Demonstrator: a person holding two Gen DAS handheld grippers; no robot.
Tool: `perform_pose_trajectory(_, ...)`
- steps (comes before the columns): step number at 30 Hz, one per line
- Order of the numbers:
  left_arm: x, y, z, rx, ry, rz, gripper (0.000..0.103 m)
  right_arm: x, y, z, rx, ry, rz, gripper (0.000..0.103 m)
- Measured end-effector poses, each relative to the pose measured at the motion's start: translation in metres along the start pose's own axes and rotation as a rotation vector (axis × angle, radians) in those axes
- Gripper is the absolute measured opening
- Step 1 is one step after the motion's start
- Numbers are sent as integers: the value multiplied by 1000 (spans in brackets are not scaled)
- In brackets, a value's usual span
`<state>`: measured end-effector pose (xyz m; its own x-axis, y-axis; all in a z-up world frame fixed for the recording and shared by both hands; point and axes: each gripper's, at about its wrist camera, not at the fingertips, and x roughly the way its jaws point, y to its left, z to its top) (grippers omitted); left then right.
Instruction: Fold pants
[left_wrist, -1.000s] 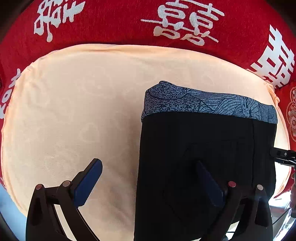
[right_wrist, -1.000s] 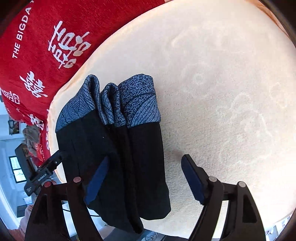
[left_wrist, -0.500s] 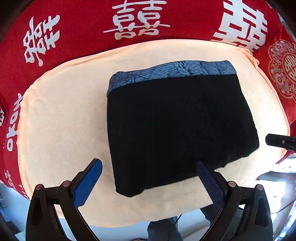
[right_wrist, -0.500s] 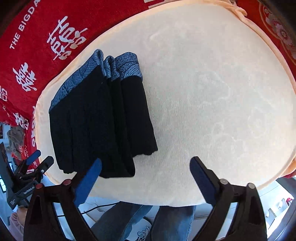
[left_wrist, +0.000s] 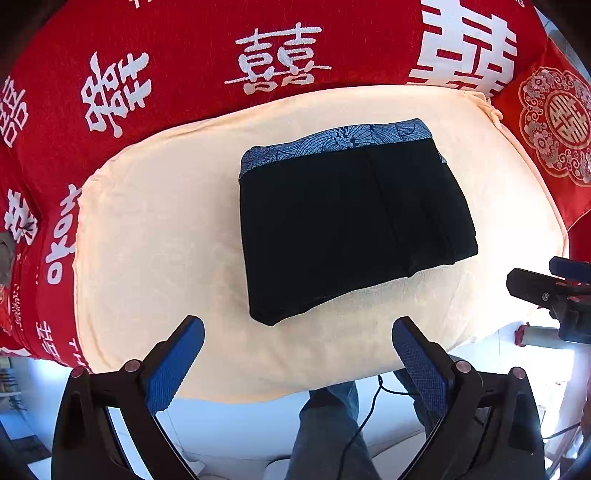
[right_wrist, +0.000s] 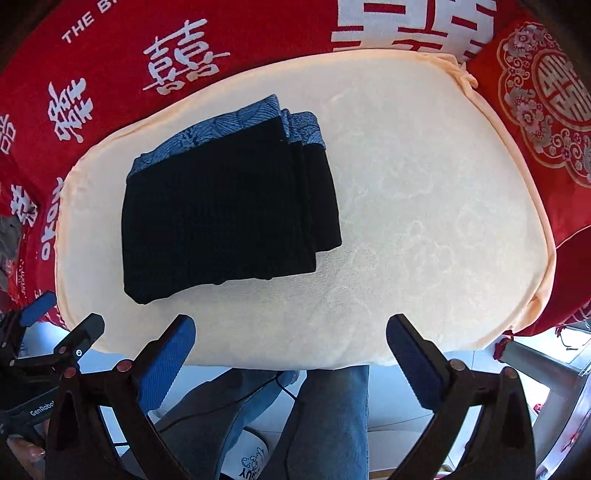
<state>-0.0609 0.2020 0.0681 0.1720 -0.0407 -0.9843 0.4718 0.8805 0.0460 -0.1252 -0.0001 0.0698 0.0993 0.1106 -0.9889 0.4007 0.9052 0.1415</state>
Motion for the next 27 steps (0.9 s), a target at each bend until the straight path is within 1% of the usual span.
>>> perform_pose_trajectory(3,-11,6,-2,-13,10,-10,102,-10,11,-1,-6,6,-15,103)
perform_pose_trajectory(7,-20,16,-6,-59,47,5,102,-19,17,-1,11,12,-27,103)
perform_pose_trajectory(9,-24,19,-8,-90,61,-8,102,-23,21,0,8,9,-30,103)
perform_pose_trajectory(11,-31,21,-10,-108,60,-9,102,-27,27,0,-5,5,-41,103)
perform_pose_trajectory(21,-43,25,-8,-104,50,10,102,-35,49,-2,-85,13,-83,103)
perform_pose_trajectory(27,-47,26,-7,-108,45,5,102,-38,52,0,-91,8,-90,103)
